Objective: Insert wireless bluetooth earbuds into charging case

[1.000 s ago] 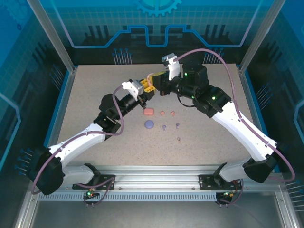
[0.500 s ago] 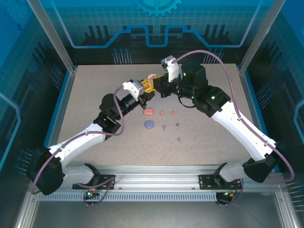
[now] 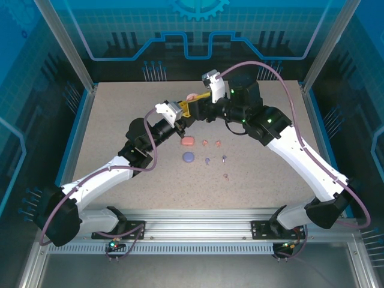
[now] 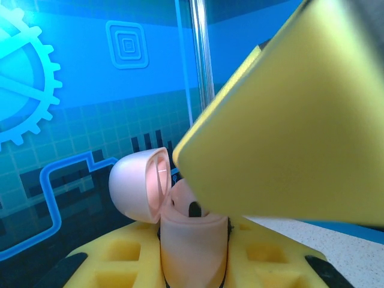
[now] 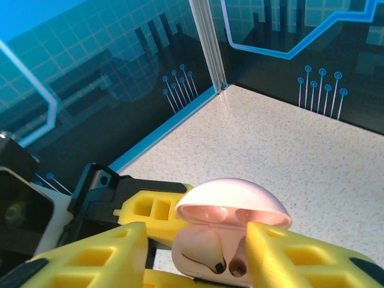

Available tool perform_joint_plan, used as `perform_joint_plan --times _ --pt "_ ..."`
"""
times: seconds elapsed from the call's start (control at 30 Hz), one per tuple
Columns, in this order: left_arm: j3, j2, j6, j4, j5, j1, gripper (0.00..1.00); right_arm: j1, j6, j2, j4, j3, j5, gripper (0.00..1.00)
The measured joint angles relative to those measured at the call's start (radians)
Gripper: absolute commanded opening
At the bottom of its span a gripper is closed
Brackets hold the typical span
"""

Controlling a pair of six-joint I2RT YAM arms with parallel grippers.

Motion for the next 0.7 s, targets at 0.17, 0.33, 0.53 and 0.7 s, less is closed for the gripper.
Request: perform_joint_plan --times 0.17,0.33,0.53,0.7 --pt "0.000 0.000 -0.002 0.008 -0.016 0.000 0.00 -0.016 0.034 -0.011 -0.037 0.079 0.013 0.62" --pt "-0.004 -0.001 -0.003 0.022 -0.036 0.000 0.00 -0.132 0.128 -0.120 -0.095 0.048 0.068 0.66" --pt "-0.024 -0.031 -0.003 0.017 -0.054 0.000 0.00 -0.236 0.243 -0.292 -0.195 -0.212 0.139 0.65" --pt "-0.035 -0.072 -0.022 0.013 -0.060 0.000 0.00 -0.230 0.328 -0.237 -0.246 -0.507 0.152 0.61"
